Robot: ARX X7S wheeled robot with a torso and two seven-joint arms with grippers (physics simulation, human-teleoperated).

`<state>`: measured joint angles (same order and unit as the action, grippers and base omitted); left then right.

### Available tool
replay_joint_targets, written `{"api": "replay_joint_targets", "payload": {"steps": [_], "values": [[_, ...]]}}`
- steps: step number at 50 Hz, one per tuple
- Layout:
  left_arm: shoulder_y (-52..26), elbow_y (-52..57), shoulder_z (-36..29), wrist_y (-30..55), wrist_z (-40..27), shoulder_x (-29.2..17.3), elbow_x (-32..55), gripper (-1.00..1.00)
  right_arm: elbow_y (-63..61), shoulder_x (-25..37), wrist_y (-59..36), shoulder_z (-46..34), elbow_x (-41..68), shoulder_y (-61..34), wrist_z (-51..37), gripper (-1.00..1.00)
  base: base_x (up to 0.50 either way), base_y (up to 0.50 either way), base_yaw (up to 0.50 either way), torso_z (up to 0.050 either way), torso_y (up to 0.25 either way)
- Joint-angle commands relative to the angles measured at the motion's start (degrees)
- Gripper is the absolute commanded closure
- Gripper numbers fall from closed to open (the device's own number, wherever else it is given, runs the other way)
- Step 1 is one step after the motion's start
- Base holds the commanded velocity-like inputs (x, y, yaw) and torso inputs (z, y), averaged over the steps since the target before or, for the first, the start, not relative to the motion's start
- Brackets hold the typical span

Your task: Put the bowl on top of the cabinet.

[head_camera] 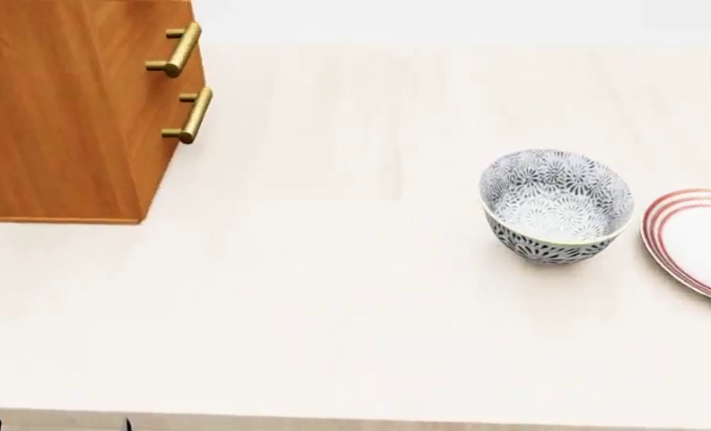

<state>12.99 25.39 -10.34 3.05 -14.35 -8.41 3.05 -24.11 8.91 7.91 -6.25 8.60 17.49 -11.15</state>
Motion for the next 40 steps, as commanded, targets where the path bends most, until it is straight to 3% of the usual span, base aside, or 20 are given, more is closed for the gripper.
{"api": "replay_joint_targets", "payload": {"steps": [1, 5, 30, 40], "values": [[0.0, -0.2, 0.3, -0.2, -1.2, -0.1, -1.4, -1.0, 0.2, 0.0, 0.3, 0.2, 0.0, 0.0, 0.2, -1.0, 0.0, 0.5, 0.0, 0.0, 0.0], [0.1, -0.1, 0.1, -0.3, -1.5, -0.3, -1.4, -1.0, 0.3, 0.2, 0.3, -0.1, 0.1, 0.0, 0.1, -1.0, 0.0, 0.5, 0.0, 0.0, 0.0], [-1.0, -1.0, -0.3, 0.8, -2.9, -1.3, -0.3, -1.0, 1.0, 1.2, -0.5, -1.0, 2.3, -1.2, -0.7, -1.0, 0.0, 0.0, 0.0, 0.0, 0.0], [-0.6, -0.6, -0.5, 0.0, -2.7, -1.9, 0.9, -1.0, 1.0, 1.6, -0.1, -1.6, 1.9, -1.0, -1.0, -1.0, 0.0, 0.0, 0.0, 0.047, 0.0]]}}
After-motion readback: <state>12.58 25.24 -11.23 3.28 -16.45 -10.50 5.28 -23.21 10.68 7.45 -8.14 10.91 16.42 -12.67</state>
